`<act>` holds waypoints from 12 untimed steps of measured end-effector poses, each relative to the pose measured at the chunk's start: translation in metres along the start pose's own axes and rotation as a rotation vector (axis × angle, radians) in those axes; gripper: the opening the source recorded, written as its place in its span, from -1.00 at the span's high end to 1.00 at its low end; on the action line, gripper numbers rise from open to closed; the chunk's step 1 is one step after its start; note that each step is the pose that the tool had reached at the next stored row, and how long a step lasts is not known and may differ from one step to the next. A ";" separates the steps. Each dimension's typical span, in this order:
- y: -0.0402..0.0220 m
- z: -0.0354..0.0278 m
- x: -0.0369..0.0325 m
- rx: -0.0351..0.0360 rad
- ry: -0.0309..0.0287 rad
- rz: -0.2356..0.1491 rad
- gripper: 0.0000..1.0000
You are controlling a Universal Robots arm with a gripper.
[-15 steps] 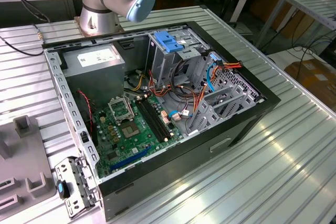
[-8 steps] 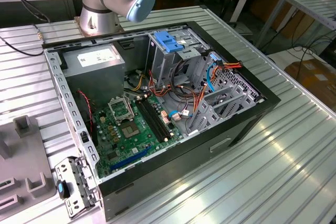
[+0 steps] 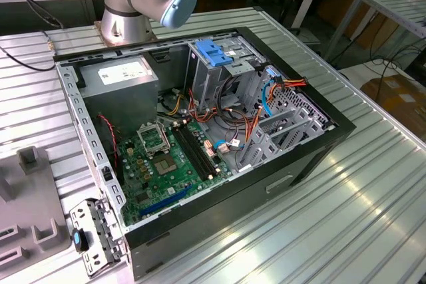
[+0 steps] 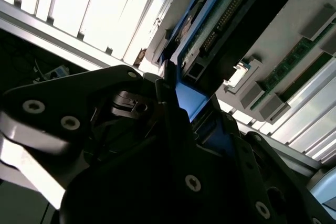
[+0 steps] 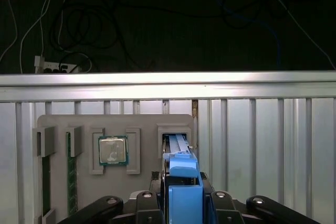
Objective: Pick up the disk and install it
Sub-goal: 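Pick up the disk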
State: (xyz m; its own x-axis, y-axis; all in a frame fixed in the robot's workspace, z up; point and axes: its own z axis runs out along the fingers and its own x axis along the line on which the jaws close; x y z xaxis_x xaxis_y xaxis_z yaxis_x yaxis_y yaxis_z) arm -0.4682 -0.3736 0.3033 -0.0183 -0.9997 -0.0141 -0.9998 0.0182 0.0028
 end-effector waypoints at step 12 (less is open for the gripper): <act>0.0000 0.0004 0.0000 0.0000 0.0000 0.000 0.26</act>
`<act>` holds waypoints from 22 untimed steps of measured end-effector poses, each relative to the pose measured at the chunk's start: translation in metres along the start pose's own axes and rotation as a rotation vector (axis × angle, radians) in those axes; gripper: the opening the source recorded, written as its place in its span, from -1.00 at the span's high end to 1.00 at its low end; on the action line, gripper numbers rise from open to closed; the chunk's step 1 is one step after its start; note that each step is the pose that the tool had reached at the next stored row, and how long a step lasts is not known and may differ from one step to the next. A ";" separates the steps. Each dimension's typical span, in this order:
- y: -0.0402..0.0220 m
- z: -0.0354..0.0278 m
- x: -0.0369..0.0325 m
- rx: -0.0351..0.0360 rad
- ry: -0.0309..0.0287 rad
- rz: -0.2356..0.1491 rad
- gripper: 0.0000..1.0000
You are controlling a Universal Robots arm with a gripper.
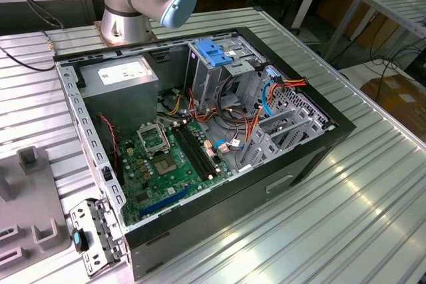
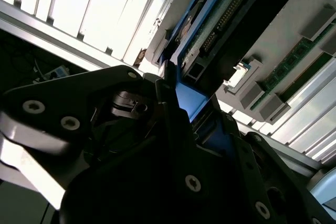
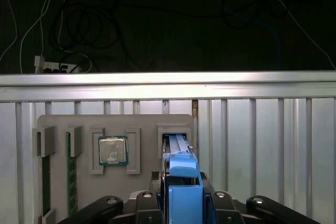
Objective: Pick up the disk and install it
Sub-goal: 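Pick up the disk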
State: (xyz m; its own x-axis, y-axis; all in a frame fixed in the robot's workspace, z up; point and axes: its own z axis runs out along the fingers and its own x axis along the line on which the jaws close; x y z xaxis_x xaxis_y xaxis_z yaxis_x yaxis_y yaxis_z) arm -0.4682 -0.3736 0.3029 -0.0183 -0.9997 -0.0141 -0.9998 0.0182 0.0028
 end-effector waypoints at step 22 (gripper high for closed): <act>0.0001 -0.0255 -0.0004 0.0000 0.0000 0.000 0.26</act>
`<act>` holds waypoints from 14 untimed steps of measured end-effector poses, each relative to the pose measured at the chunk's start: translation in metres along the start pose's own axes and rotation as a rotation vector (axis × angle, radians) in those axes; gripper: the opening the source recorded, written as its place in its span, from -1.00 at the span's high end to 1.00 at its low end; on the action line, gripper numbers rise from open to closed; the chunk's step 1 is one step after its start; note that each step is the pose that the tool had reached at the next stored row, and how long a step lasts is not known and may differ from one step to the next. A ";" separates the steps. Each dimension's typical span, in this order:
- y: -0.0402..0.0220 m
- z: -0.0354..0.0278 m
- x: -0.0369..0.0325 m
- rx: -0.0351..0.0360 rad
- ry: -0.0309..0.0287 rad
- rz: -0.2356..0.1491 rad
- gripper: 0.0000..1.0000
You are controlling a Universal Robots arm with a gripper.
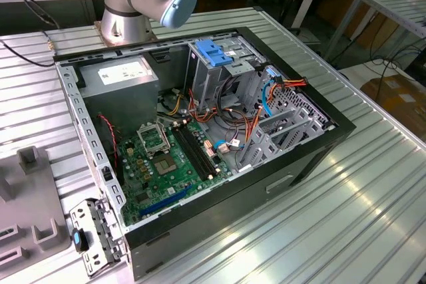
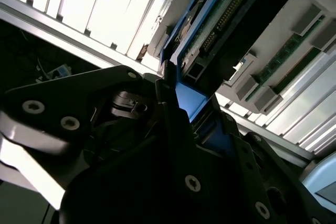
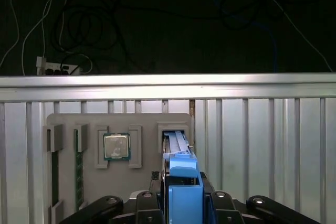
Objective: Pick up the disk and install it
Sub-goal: 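Pick up the disk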
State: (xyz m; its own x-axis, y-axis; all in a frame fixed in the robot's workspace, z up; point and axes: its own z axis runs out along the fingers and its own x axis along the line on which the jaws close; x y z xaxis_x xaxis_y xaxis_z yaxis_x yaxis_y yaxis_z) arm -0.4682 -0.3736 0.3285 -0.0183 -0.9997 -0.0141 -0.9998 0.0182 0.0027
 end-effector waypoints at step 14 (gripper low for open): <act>0.0001 -0.0231 -0.0003 0.0000 0.0005 0.000 0.26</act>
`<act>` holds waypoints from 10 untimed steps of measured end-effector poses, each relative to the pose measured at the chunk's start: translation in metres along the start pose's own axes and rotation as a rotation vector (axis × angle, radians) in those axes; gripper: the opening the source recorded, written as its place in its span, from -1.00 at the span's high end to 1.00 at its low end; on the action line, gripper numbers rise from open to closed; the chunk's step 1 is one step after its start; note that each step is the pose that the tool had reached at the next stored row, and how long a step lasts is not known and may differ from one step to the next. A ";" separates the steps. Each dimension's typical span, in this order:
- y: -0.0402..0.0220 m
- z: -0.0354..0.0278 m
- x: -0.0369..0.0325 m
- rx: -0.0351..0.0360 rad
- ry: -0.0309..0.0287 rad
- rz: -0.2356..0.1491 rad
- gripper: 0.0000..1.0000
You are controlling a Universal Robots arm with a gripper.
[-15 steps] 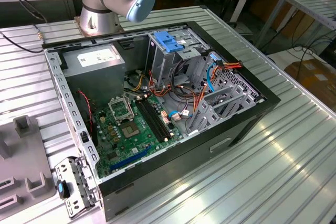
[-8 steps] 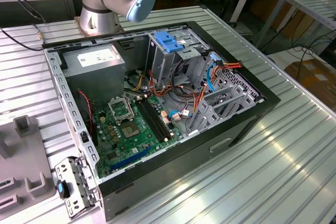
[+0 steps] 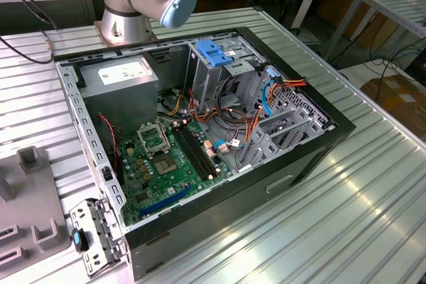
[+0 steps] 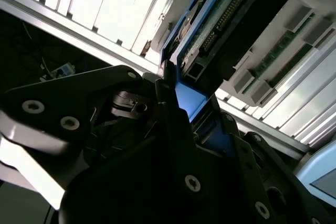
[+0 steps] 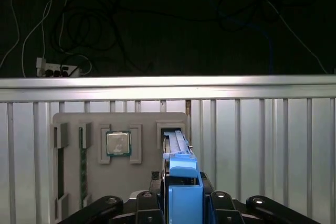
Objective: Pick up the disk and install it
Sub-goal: 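Pick up the disk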
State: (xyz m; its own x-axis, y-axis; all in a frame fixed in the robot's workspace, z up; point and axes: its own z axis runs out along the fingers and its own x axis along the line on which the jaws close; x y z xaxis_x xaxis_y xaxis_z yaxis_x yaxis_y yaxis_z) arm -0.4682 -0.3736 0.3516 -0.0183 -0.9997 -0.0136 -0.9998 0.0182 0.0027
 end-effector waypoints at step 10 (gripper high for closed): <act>0.0001 -0.0153 -0.0002 0.0001 0.0000 0.000 0.26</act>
State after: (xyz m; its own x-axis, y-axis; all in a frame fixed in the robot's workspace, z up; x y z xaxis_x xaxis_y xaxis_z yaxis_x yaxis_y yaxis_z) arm -0.4682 -0.3736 0.3669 -0.0181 -0.9997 -0.0136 -0.9998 0.0181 0.0026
